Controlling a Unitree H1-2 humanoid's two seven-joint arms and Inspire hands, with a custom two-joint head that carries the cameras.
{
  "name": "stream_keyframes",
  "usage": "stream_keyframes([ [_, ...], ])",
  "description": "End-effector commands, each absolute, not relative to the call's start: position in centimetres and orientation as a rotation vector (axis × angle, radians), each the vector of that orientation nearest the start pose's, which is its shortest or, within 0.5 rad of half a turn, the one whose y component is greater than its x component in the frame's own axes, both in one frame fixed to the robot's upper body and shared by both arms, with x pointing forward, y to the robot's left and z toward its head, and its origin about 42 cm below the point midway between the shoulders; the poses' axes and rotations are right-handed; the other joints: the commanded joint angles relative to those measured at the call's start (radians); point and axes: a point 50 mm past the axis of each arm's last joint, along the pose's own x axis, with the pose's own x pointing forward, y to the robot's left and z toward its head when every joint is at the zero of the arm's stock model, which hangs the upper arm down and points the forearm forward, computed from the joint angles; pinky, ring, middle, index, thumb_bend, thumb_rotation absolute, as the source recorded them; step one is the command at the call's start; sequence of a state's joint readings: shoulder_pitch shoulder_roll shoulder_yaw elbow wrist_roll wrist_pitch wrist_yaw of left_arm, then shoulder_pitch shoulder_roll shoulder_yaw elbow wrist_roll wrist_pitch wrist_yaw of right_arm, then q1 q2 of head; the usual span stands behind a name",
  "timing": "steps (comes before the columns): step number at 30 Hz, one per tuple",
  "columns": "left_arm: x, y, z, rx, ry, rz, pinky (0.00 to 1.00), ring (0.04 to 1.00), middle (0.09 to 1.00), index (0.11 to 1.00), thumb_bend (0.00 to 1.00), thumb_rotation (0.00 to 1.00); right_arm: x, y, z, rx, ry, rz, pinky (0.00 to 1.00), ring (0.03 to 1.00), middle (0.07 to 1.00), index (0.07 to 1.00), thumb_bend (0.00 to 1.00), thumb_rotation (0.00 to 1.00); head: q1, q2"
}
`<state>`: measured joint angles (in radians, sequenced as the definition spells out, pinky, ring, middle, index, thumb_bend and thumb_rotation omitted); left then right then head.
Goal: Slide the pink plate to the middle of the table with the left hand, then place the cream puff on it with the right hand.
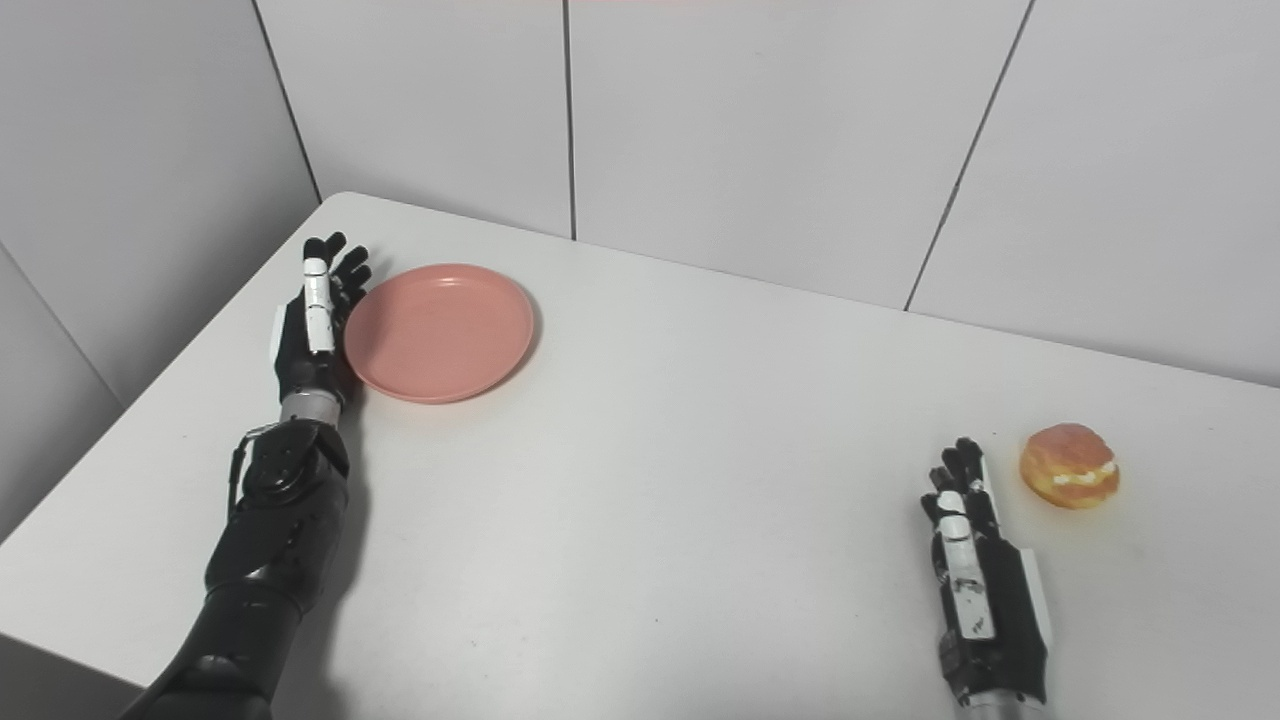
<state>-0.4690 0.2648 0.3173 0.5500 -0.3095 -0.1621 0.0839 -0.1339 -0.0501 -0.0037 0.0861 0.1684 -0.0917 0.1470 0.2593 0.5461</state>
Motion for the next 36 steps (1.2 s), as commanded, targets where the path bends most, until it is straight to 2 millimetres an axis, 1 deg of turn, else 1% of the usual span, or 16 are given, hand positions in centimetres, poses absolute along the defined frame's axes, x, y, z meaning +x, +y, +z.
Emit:
stream_keyframes([
  [1,42.2,37.4,15.6,-0.195,-0.171,0.355,0.96,0.924,0.894,0.897,0.81,1.0,32.8,-21.4,12.3,0.107,-0.17,0.171,1.0,1.0,1.0,1.0,0.58,0.83,-0.001,0.001],
  [3,42.3,37.4,15.5,-0.214,-0.168,0.341,0.95,0.924,0.894,0.901,0.82,1.0,32.8,-21.4,12.3,0.097,-0.175,0.169,1.0,1.0,1.0,1.0,0.58,0.83,-0.001,0.001],
  [9,42.4,36.8,15.5,-0.256,-0.174,0.295,0.92,0.92,0.89,0.886,0.79,1.0,32.8,-21.3,12.4,0.096,-0.175,0.171,1.0,1.0,1.0,1.0,0.55,0.84,-0.001,0.001],
  [15,42.3,36.0,15.7,-0.267,-0.176,0.258,0.9,0.907,0.88,0.872,0.79,1.0,32.8,-21.3,12.5,0.099,-0.171,0.17,1.0,1.0,1.0,1.0,0.55,0.83,-0.001,0.001],
  [18,42.3,35.6,15.8,-0.281,-0.174,0.236,0.91,0.904,0.882,0.875,0.79,1.0,32.8,-21.3,12.5,0.094,-0.174,0.172,1.0,1.0,1.0,1.0,0.56,0.83,-0.005,0.005],
  [21,42.3,35.3,15.9,-0.286,-0.168,0.229,0.9,0.893,0.871,0.86,0.77,1.0,32.8,-21.3,12.6,0.086,-0.178,0.172,1.0,1.0,1.0,1.0,0.55,0.84,-0.005,0.005],
  [28,42.1,33.8,16.1,-0.255,-0.159,0.174,0.92,0.9,0.87,0.866,0.77,1.0,32.7,-21.3,12.7,0.089,-0.169,0.168,1.0,1.0,1.0,1.0,0.57,0.82,-0.009,0.008],
  [31,42.0,32.8,16.2,-0.25,-0.146,0.159,0.9,0.89,0.859,0.86,0.76,1.0,32.7,-21.3,12.7,0.092,-0.167,0.168,1.0,1.0,1.0,1.0,0.59,0.82,-0.012,0.01],
  [36,41.9,31.7,16.1,-0.229,-0.129,0.137,0.9,0.883,0.854,0.857,0.78,1.0,32.7,-21.3,12.7,0.09,-0.169,0.163,1.0,1.0,1.0,1.0,0.59,0.83,-0.016,0.013],
])
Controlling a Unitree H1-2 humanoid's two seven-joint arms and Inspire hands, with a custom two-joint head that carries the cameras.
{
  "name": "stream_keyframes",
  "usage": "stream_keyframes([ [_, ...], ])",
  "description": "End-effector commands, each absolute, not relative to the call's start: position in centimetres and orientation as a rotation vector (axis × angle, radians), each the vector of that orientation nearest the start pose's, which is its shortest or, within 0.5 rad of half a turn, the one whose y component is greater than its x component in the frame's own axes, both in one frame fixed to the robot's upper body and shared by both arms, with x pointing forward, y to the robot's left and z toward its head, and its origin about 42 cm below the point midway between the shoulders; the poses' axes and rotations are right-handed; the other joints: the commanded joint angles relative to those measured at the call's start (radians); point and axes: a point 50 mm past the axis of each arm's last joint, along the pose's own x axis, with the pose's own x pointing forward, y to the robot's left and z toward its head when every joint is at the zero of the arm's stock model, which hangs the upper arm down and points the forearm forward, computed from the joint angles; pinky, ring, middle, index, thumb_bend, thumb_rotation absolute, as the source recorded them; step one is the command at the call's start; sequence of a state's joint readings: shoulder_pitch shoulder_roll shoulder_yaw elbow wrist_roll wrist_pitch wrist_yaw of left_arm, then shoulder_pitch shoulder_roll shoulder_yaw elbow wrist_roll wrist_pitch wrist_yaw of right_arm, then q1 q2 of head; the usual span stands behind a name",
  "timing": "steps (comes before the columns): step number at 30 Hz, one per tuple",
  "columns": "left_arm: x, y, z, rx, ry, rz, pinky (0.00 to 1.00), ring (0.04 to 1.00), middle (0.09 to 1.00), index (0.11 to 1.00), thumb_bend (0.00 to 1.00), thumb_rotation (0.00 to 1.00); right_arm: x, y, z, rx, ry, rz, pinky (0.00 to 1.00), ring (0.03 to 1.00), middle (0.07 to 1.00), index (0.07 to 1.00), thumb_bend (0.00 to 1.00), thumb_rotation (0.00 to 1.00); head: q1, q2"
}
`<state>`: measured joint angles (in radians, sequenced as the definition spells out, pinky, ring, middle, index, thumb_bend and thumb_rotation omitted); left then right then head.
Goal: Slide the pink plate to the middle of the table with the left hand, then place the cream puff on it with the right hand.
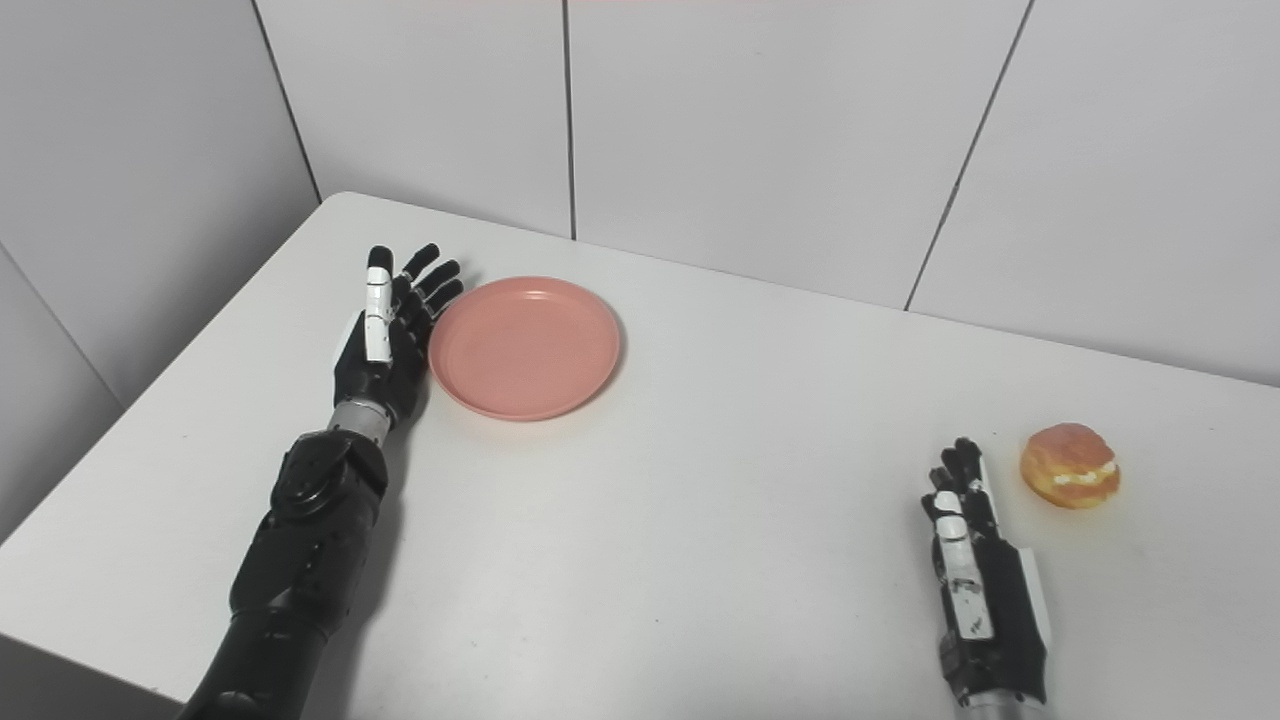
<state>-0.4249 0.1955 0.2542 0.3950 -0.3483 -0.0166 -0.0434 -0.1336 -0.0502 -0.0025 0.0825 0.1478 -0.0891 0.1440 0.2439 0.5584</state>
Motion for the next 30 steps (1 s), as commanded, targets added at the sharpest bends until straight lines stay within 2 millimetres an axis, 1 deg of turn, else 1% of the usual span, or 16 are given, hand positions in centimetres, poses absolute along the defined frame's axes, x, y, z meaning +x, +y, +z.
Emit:
stream_keyframes([
  [1,41.9,31.4,16.0,-0.221,-0.125,0.127,0.9,0.882,0.853,0.856,0.78,1.0,32.7,-21.3,12.7,0.094,-0.169,0.164,1.0,1.0,1.0,1.0,0.59,0.83,-0.002,0.002],
  [6,41.8,30.1,16.0,-0.187,-0.119,0.092,0.9,0.874,0.856,0.854,0.75,1.0,32.8,-21.3,12.7,0.08,-0.18,0.165,1.0,1.0,1.0,1.0,0.58,0.84,-0.002,0.002],
  [13,41.7,28.9,15.9,-0.144,-0.112,0.049,0.91,0.88,0.861,0.857,0.75,1.0,32.7,-21.5,12.7,0.081,-0.183,0.157,1.0,1.0,1.0,1.0,0.6,0.84,-0.006,0.009],
  [16,41.7,28.3,16.0,-0.15,-0.104,0.039,0.91,0.876,0.856,0.854,0.74,1.0,32.7,-21.5,12.8,0.072,-0.184,0.16,1.0,1.0,1.0,1.0,0.59,0.85,-0.006,0.009],
  [21,41.6,27.8,15.8,-0.149,-0.095,0.018,0.9,0.854,0.842,0.852,0.75,1.0,32.7,-21.4,12.7,0.081,-0.181,0.156,1.0,1.0,1.0,1.0,0.6,0.84,-0.02,0.011],
  [25,41.5,27.2,15.8,-0.134,-0.089,-0.002,0.89,0.859,0.841,0.848,0.74,1.0,32.7,-21.3,12.7,0.087,-0.186,0.157,1.0,1.0,1.0,1.0,0.58,0.84,-0.031,0.013],
  [26,41.5,27.1,15.8,-0.132,-0.088,-0.009,0.89,0.862,0.844,0.848,0.73,1.0,32.7,-21.2,12.8,0.088,-0.187,0.157,1.0,1.0,1.0,1.0,0.56,0.84,-0.033,0.013],
  [30,41.4,26.5,15.6,-0.124,-0.076,-0.037,0.9,0.865,0.847,0.844,0.73,1.0,32.6,-21.1,12.8,0.059,-0.192,0.156,1.0,0.996,0.999,1.0,0.56,0.86,-0.049,0.017],
])
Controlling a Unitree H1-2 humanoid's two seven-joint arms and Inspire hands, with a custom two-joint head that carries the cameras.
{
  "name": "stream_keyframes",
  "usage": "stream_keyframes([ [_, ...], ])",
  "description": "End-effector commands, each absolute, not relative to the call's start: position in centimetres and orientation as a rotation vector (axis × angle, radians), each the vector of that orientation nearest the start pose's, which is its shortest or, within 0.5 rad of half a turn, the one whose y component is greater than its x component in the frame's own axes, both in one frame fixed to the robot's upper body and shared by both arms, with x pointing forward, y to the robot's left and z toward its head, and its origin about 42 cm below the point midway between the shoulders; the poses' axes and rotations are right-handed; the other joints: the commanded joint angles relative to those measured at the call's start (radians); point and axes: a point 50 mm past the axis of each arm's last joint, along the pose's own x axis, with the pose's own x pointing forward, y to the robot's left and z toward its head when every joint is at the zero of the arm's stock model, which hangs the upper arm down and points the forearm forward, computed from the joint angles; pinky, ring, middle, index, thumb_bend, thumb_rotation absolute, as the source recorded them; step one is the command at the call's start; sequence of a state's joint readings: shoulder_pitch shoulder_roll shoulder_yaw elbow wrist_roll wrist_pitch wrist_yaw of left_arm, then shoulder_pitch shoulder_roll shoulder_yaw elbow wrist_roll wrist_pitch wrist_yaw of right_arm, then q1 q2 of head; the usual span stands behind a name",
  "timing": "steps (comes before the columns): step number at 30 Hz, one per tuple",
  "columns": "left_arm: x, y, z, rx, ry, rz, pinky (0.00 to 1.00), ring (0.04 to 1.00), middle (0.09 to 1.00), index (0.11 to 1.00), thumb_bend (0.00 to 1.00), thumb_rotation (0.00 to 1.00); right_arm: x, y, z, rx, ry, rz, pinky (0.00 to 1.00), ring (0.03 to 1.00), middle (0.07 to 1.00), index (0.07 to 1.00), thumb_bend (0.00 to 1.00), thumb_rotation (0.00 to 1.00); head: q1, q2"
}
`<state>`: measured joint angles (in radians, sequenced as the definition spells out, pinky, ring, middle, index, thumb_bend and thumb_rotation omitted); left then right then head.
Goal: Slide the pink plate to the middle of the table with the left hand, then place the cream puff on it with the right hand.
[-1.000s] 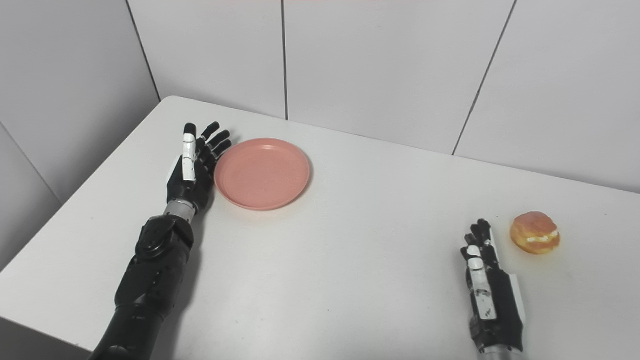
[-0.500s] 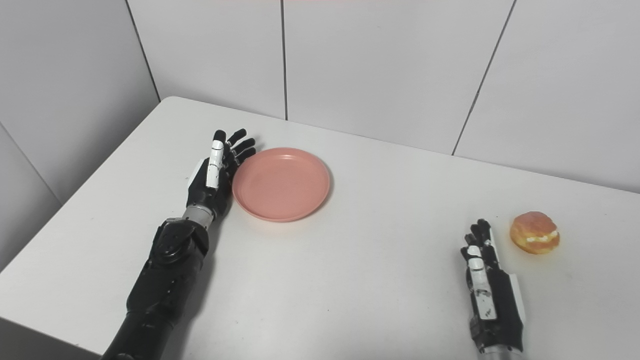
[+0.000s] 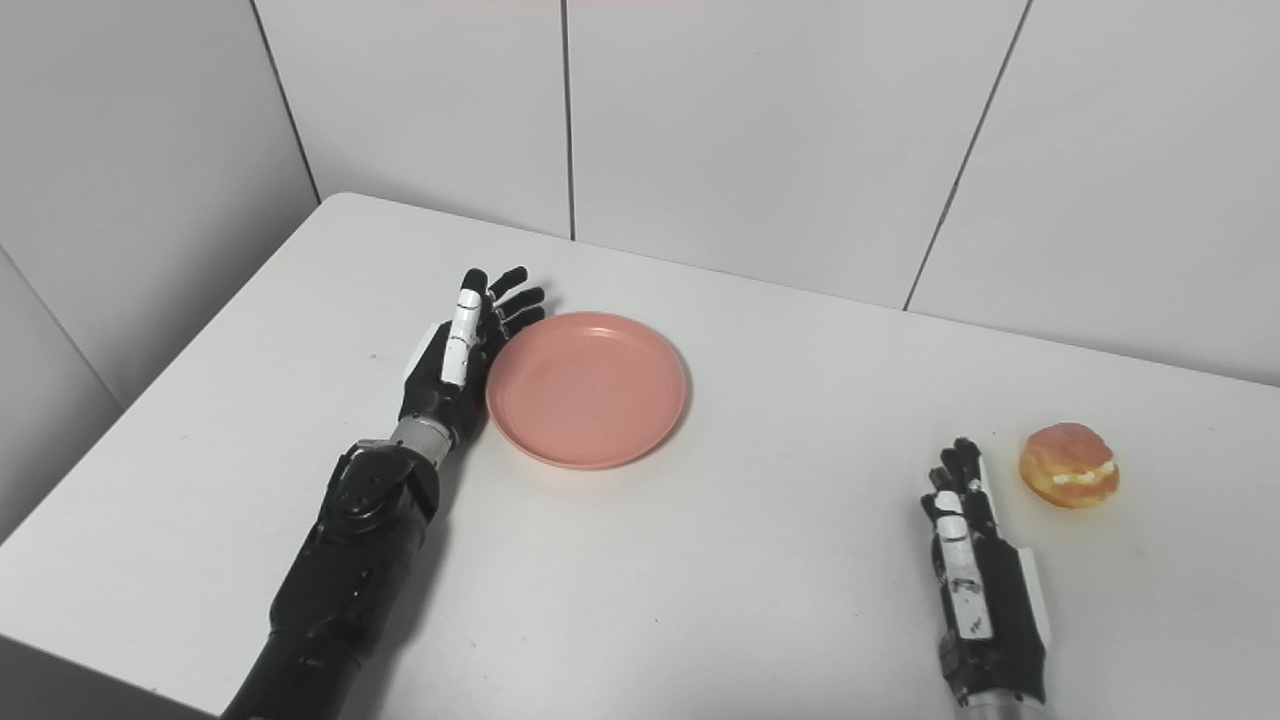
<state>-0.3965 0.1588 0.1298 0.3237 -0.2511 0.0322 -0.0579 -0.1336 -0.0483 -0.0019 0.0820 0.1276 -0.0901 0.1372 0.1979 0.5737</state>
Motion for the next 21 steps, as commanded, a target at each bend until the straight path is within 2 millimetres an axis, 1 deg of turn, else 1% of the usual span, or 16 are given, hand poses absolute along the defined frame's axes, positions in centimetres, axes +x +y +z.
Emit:
stream_keyframes([
  [1,41.4,26.3,15.6,-0.126,-0.074,-0.04,0.9,0.865,0.846,0.844,0.73,1.0,32.6,-21.1,12.8,0.058,-0.192,0.156,1.0,0.995,0.999,1.0,0.55,0.87,-0.003,0.001],
  [5,41.1,25.6,15.6,-0.136,-0.073,-0.067,0.87,0.875,0.858,0.87,0.73,1.0,32.7,-21.1,12.9,0.062,-0.185,0.16,1.0,0.998,1.0,1.0,0.55,0.86,-0.004,0.003],
  [8,40.9,24.7,15.5,-0.104,-0.065,-0.089,0.88,0.869,0.855,0.877,0.73,1.0,32.7,-21.1,12.8,0.062,-0.181,0.158,1.0,1.0,1.0,1.0,0.57,0.85,-0.007,0.002],
  [12,40.8,24.0,15.3,-0.088,-0.063,-0.117,0.91,0.88,0.863,0.888,0.74,1.0,32.7,-21.0,12.9,0.072,-0.188,0.151,1.0,0.998,0.999,1.0,0.54,0.84,-0.013,0.003],
  [14,40.7,23.8,15.1,-0.082,-0.057,-0.127,0.91,0.876,0.865,0.888,0.72,1.0,32.7,-20.9,12.9,0.075,-0.19,0.15,1.0,0.996,0.996,1.0,0.53,0.84,-0.019,0.003],
  [18,40.6,23.4,14.9,-0.071,-0.044,-0.142,0.92,0.878,0.865,0.883,0.71,1.0,32.7,-20.7,13.0,0.062,-0.189,0.155,1.0,0.995,0.998,1.0,0.53,0.86,-0.031,0.005],
  [21,40.5,23.2,14.7,-0.061,-0.045,-0.151,0.92,0.887,0.87,0.883,0.71,1.0,32.7,-20.7,12.9,0.067,-0.185,0.156,1.0,0.994,0.999,1.0,0.55,0.86,-0.044,0.007],
])
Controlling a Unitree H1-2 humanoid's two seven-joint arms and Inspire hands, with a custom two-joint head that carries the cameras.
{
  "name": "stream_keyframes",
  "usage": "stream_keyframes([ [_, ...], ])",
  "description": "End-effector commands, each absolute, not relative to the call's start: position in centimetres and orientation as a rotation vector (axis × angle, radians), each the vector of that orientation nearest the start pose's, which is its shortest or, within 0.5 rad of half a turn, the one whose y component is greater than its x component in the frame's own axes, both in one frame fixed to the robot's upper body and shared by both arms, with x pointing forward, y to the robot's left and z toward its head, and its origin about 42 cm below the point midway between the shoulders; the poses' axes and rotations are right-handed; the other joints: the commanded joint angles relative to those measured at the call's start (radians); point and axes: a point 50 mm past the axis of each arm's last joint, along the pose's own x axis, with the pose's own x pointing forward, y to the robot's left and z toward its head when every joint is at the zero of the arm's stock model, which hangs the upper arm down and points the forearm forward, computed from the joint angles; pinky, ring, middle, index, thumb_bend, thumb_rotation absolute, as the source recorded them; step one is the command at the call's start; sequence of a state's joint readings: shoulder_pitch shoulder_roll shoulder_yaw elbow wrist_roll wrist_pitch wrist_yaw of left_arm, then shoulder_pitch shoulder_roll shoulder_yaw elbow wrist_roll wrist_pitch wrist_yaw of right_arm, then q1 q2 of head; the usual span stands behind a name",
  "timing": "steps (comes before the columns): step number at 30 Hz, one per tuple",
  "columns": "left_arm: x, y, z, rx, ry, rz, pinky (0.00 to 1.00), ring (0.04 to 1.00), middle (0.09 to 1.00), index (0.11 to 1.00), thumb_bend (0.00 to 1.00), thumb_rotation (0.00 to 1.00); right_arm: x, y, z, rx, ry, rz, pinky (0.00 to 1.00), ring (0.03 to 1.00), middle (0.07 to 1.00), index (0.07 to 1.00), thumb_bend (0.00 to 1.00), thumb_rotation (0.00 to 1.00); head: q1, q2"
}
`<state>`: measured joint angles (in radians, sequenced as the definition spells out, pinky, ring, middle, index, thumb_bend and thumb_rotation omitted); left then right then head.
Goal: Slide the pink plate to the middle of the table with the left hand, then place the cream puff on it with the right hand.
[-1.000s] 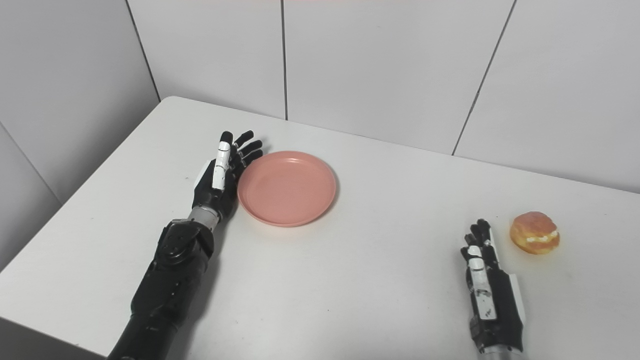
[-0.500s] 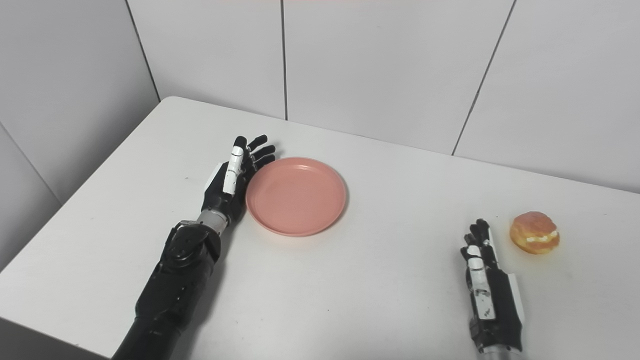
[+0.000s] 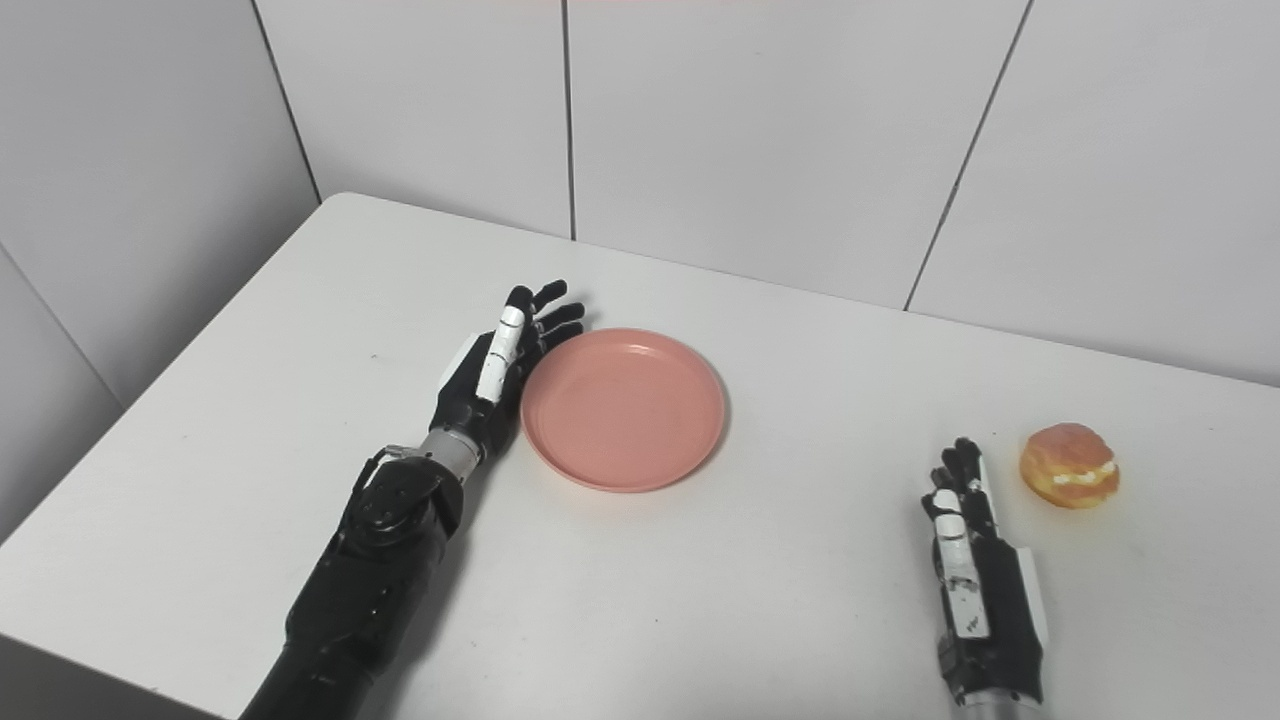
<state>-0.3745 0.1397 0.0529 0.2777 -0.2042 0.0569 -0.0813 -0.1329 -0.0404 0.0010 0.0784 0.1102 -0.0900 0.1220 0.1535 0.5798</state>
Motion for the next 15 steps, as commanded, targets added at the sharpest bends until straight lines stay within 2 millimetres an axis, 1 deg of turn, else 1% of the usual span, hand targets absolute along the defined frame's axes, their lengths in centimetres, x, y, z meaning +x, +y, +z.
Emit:
stream_keyframes([
  [1,40.4,23.1,14.7,-0.064,-0.045,-0.156,0.92,0.887,0.87,0.883,0.71,1.0,32.7,-20.6,12.9,0.072,-0.184,0.156,1.0,0.994,0.999,1.0,0.56,0.85,0.001,0.001],
  [3,40.4,22.9,14.6,-0.071,-0.045,-0.163,0.91,0.885,0.869,0.879,0.71,1.0,32.7,-20.6,12.8,0.079,-0.18,0.155,1.0,0.99,0.996,1.0,0.58,0.84,-0.008,0.001],
  [7,40.2,22.5,14.4,-0.047,-0.039,-0.17,0.9,0.879,0.867,0.884,0.72,1.0,32.7,-20.3,12.8,0.071,-0.182,0.154,1.0,0.992,0.998,1.0,0.58,0.84,-0.036,0.004],
  [8,40.1,22.6,14.3,-0.039,-0.04,-0.175,0.89,0.88,0.869,0.888,0.72,1.0,32.7,-20.2,12.8,0.071,-0.182,0.155,1.0,0.991,0.997,1.0,0.57,0.84,-0.059,0.006],
  [9,40.1,22.6,14.2,-0.034,-0.041,-0.179,0.89,0.883,0.873,0.895,0.71,1.0,32.7,-20.1,12.8,0.071,-0.182,0.156,1.0,0.992,0.997,1.0,0.57,0.83,-0.059,0.006],
  [10,40.0,22.6,14.1,-0.031,-0.042,-0.188,0.89,0.883,0.875,0.898,0.71,1.0,32.7,-19.9,12.8,0.07,-0.181,0.154,1.0,0.992,0.997,1.0,0.57,0.83,-0.081,0.008],
  [11,40.0,22.6,14.0,-0.029,-0.044,-0.194,0.89,0.882,0.874,0.9,0.72,1.0,32.7,-19.8,12.9,0.069,-0.18,0.153,1.0,0.99,0.995,1.0,0.57,0.83,-0.081,0.008],
  [13,39.8,22.7,13.9,-0.036,-0.039,-0.206,0.89,0.884,0.875,0.901,0.73,1.0,32.7,-19.4,12.9,0.07,-0.178,0.147,1.0,0.984,0.988,1.0,0.56,0.82,-0.115,0.012],
  [15,39.7,22.6,13.9,-0.041,-0.033,-0.212,0.89,0.884,0.875,0.9,0.73,1.0,32.7,-19.2,12.9,0.075,-0.18,0.144,1.0,0.982,0.986,1.0,0.55,0.82,-0.128,0.012],
])
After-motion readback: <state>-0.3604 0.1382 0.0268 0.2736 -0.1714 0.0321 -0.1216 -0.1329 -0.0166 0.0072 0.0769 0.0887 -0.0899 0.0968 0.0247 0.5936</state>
